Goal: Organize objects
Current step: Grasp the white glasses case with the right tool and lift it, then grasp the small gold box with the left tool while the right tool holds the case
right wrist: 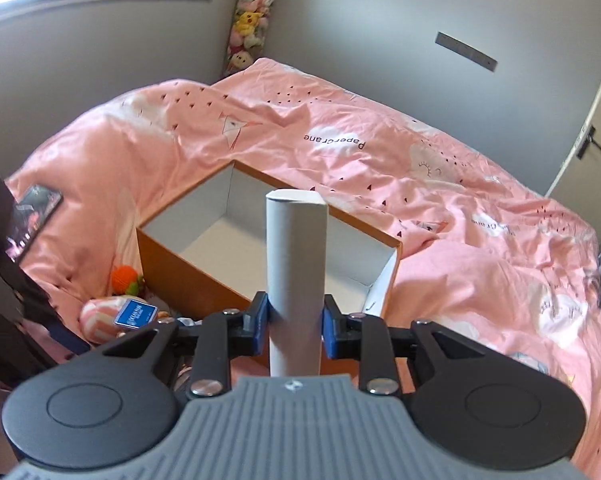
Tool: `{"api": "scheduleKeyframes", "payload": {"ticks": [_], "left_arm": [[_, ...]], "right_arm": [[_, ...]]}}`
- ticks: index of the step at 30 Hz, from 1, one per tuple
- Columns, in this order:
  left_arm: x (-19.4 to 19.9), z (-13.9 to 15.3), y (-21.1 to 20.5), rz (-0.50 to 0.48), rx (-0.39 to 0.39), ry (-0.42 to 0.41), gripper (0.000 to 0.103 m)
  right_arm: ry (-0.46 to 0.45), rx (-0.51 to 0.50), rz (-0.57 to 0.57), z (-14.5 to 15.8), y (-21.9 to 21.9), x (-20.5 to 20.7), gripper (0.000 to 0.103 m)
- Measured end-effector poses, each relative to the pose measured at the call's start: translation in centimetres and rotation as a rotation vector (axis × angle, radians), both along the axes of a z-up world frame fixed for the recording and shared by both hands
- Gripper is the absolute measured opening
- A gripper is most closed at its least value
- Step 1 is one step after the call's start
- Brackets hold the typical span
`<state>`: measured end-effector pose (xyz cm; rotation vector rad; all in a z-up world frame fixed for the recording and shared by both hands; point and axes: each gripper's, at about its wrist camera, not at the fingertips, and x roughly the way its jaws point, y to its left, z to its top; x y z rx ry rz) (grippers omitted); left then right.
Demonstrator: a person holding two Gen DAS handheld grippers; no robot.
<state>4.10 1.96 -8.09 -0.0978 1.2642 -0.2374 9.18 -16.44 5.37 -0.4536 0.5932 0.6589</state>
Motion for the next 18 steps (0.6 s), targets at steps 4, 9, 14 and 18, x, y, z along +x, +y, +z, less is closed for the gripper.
{"api": "scheduleKeyframes", "payload": {"ticks": [4,9,14,18], "left_arm": [[0.1,-1.8,-0.5,0.036,0.016,0.023,0.064],[0.1,-2.7,-1.2,0.048,0.041,-0.016,0.079],[0.5,-3.9,-2.0,0.047,0.061,-0.009,0.081],[1.2,-4.6,-2.4,0.058,0.078,0.002,0.081]], "right_arm": [[0.092,0.032,-0.049,1.1,-2.7,-0.3,0.029],[0.220,0.073,-0.123,-2.4,-4.3,0.2,0.029],[0.332,0.095,-0.203,-5.9,-5.6,1.7,0.029],[0.378,0.139,-0.229,-7.0,-6.3,2.6,0.029]]}}
